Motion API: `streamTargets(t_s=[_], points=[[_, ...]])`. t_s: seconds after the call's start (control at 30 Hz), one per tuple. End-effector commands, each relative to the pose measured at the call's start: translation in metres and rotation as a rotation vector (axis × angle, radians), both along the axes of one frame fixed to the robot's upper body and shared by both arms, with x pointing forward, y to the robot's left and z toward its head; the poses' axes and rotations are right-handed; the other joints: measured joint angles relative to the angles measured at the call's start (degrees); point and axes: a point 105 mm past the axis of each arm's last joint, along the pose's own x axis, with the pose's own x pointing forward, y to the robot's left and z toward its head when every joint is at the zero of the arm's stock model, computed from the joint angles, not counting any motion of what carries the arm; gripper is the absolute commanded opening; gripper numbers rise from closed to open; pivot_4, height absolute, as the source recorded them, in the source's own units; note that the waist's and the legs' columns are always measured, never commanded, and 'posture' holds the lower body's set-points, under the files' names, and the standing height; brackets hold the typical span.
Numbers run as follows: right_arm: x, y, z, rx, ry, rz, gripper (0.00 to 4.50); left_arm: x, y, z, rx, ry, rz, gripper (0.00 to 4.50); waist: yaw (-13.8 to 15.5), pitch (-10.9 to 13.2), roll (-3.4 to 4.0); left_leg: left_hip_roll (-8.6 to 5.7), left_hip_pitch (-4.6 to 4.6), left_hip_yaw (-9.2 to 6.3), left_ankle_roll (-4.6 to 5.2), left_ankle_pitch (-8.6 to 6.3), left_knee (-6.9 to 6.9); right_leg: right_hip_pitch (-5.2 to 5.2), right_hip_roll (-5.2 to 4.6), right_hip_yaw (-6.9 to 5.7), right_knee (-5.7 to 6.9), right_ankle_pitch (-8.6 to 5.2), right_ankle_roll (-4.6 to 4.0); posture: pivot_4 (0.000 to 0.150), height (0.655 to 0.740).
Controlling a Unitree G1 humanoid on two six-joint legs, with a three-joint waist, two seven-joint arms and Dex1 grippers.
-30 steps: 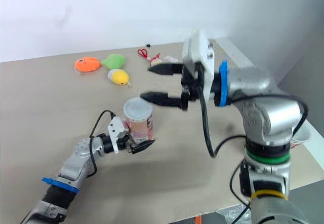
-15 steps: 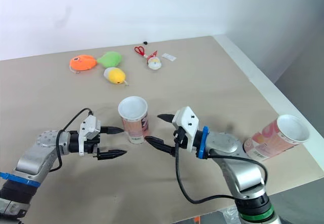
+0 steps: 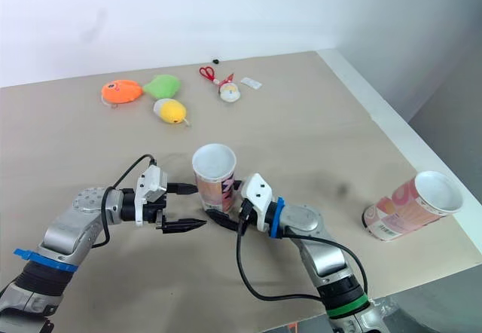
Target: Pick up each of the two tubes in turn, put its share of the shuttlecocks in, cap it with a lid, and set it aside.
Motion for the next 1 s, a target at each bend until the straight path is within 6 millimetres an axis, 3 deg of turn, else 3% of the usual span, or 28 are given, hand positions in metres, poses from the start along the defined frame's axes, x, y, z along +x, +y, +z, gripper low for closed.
streamTargets(t_s=[0.03, 0.1, 0.27, 0.33, 0.43, 0.6, 0.67, 0.77, 1.0], points=[[-0.001, 0.003, 0.010, 0.027, -0.043, 0.013, 3.25, 0.000, 0.001, 0.007, 0.003, -0.039, -0.011, 4.50, 0.00, 0.00, 0.00, 0.00, 0.00, 0.00, 0.00, 0.00, 0.00, 0.00, 0.00, 0.00, 0.01, 0.00, -0.01, 0.150, 0.7400], [-0.003, 0.002, 0.009, 0.027, -0.040, 0.010, 2.85, 0.002, 0.004, 0.011, 0.003, -0.049, -0.001, 4.50, 0.00, 0.00, 0.00, 0.00, 0.00, 0.00, 0.00, 0.00, 0.03, 0.01, 0.00, 0.00, 0.03, 0.01, -0.01, 0.150, 0.7400], [0.005, -0.021, 0.026, 0.150, -0.043, -0.181, 2.85, 0.018, 0.008, 0.057, -0.081, -0.134, 0.051, 4.50, 0.35, 0.06, -0.07, 0.00, -0.02, -0.06, 0.00, 0.00, 0.18, 0.01, 0.00, -0.04, 0.19, 0.00, 0.01, 0.150, 0.7400], [0.027, -0.056, 0.040, 0.221, -0.102, -0.460, 2.85, 0.027, 0.005, 0.082, -0.140, -0.179, 0.074, 4.50, 0.60, 0.12, -0.09, 0.01, -0.07, -0.09, 0.00, 0.00, 0.35, 0.01, 0.01, -0.08, 0.22, 0.00, 0.05, 0.150, 0.7400], [0.045, -0.115, 0.046, 0.263, -0.136, -0.838, 2.85, 0.032, -0.007, 0.098, -0.198, -0.214, 0.080, 4.50, 1.00, 0.12, -0.06, -0.01, -0.14, -0.05, -0.13, 0.04, 0.55, 0.02, -0.01, -0.04, 0.27, 0.11, 0.23, 0.150, 0.7400], [0.049, -0.182, 0.043, 0.238, -0.148, -1.219, 2.85, 0.029, -0.036, 0.092, -0.217, -0.212, 0.038, 4.50, 1.05, 0.12, -0.06, -0.33, -0.12, 0.06, -0.38, 0.11, 0.54, 0.07, -0.30, 0.18, 0.27, 0.23, 0.29, 0.150, 0.7400], [0.047, -0.200, 0.041, 0.232, -0.145, -1.315, 2.85, 0.026, -0.050, 0.088, -0.228, -0.202, 0.010, 4.50, 1.05, 0.12, -0.05, -0.42, -0.13, 0.10, -0.38, 0.11, 0.53, 0.05, -0.35, 0.27, 0.27, 0.25, 0.25, 0.150, 0.7400], [0.048, -0.204, 0.037, 0.226, -0.115, -1.349, 2.85, 0.026, -0.061, 0.088, -0.239, -0.206, -0.005, 4.50, 0.93, 0.12, -0.05, -0.54, -0.13, 0.14, -0.37, 0.10, 0.51, 0.03, -0.41, 0.36, 0.27, 0.23, 0.29, 0.150, 0.7400], [0.047, -0.193, 0.028, 0.265, -0.043, -1.326, 2.85, 0.028, -0.061, 0.086, -0.235, -0.213, 0.012, 4.50, 0.74, 0.12, -0.03, -0.59, -0.10, 0.11, -0.35, 0.09, 0.52, 0.04, -0.35, 0.36, 0.29, 0.25, 0.31, 0.150, 0.7400]])
